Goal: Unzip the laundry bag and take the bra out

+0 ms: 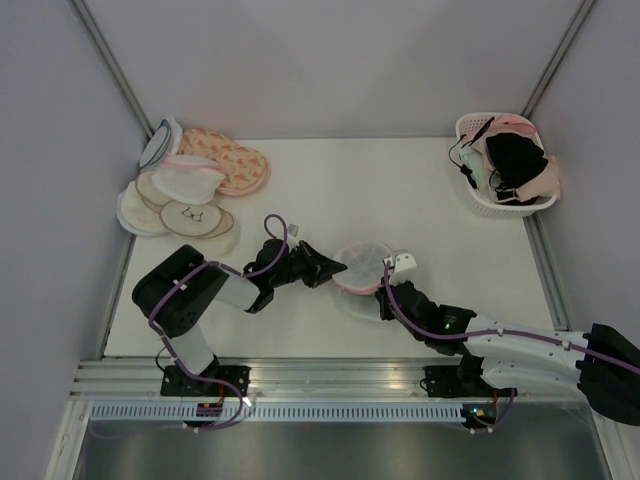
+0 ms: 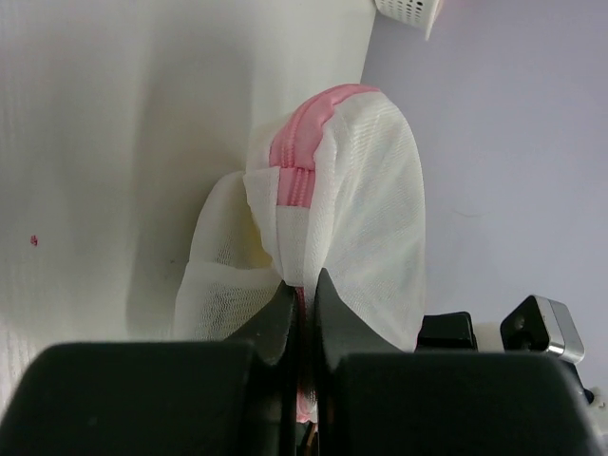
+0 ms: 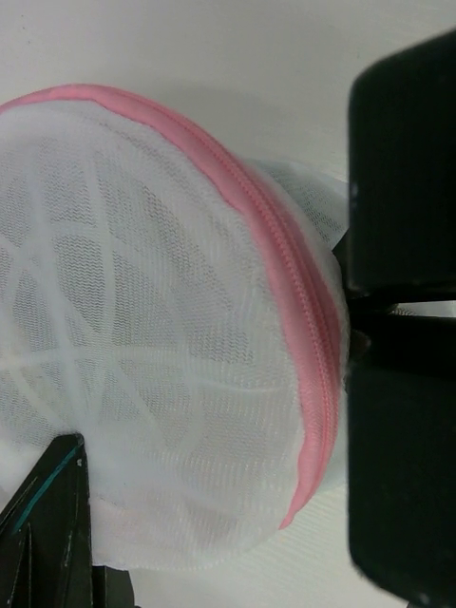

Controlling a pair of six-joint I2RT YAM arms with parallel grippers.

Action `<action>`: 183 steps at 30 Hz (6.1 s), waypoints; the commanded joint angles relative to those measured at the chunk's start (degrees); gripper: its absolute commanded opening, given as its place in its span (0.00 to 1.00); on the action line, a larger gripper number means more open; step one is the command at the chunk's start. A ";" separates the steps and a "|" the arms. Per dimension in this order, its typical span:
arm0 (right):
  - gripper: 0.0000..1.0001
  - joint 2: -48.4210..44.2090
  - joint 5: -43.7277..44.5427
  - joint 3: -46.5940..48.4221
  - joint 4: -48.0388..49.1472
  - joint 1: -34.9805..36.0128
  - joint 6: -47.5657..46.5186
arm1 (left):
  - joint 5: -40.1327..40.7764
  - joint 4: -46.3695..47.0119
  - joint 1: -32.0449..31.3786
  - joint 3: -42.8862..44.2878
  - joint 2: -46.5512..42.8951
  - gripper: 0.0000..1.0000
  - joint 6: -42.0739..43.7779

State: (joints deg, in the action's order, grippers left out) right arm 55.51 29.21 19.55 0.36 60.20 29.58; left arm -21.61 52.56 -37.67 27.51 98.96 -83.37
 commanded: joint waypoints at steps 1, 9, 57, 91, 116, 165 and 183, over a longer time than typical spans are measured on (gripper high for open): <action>0.00 0.39 0.49 0.66 0.79 0.00 -0.32 | -3.62 5.46 0.05 -0.96 -3.14 0.02 -1.09; 0.70 -1.70 -2.83 8.48 -10.19 0.00 -0.14 | 10.59 -16.23 -1.61 -10.62 -24.13 0.02 4.45; 0.49 -0.84 12.70 4.97 9.22 33.93 11.90 | 48.50 -40.87 -32.82 -11.25 -56.42 0.02 -13.39; 0.00 -7.42 21.68 6.20 -7.00 33.57 17.87 | 54.03 -49.03 -36.25 -16.43 -60.54 0.02 -17.26; 0.00 -9.54 21.50 25.18 -58.18 33.75 32.81 | 61.24 -80.41 -36.16 -16.61 -76.72 0.02 -11.90; 0.54 9.36 18.42 17.45 -13.80 38.32 22.71 | 50.52 -57.21 -36.25 -15.64 -72.42 0.02 -14.98; 0.38 8.30 31.79 19.04 -18.12 37.44 28.95 | 48.94 -56.77 -36.25 -15.11 -71.01 0.02 -15.33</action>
State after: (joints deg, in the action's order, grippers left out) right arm 64.79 57.67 38.37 -19.97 98.00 57.74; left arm 28.27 -7.07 -73.95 11.16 27.86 -98.06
